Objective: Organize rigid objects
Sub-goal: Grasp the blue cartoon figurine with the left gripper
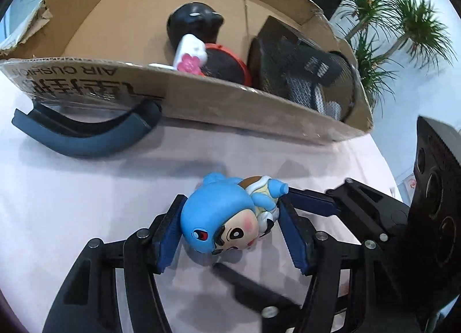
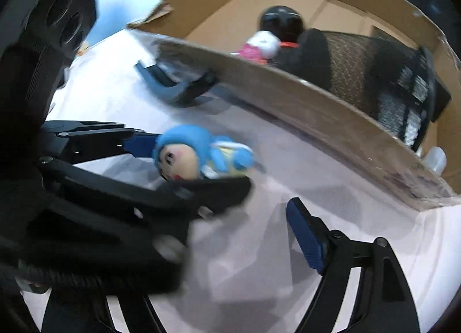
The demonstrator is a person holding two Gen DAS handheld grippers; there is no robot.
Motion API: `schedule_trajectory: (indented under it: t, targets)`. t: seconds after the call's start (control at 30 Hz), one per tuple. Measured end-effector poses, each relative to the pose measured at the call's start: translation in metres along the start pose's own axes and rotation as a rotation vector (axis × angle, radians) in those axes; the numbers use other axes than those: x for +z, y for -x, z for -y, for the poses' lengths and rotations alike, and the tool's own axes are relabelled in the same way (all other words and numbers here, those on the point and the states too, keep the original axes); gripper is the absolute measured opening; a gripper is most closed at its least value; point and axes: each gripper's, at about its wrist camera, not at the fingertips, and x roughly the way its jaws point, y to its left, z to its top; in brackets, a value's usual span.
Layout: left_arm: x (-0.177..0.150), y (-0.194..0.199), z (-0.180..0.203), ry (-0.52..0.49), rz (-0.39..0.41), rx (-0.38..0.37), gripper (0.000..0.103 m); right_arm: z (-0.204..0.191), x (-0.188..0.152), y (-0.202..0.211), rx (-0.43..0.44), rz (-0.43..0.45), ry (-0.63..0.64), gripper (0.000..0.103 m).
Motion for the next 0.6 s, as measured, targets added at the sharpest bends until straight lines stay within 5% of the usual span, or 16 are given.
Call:
schedule_trajectory:
  t: [0.13, 0.37, 0.6]
  targets:
    - [-0.0038, -0.0007, 0.0109, -0.039, 0.014, 0.044, 0.062, -0.0056, -0.0009, -0.0013, -0.014, 0.02, 0.009, 0.077]
    - [-0.0005, -0.0032, 0.0086, -0.04, 0.022, 0.043, 0.062, -0.006, -0.001, 0.0017, -0.026, 0.019, 0.004, 0.056]
    - [-0.0048, -0.0009, 0.0105, -0.047, 0.032, 0.054, 0.062, -0.0031, -0.0067, 0.0073, -0.014, 0.048, -0.011, 0.062]
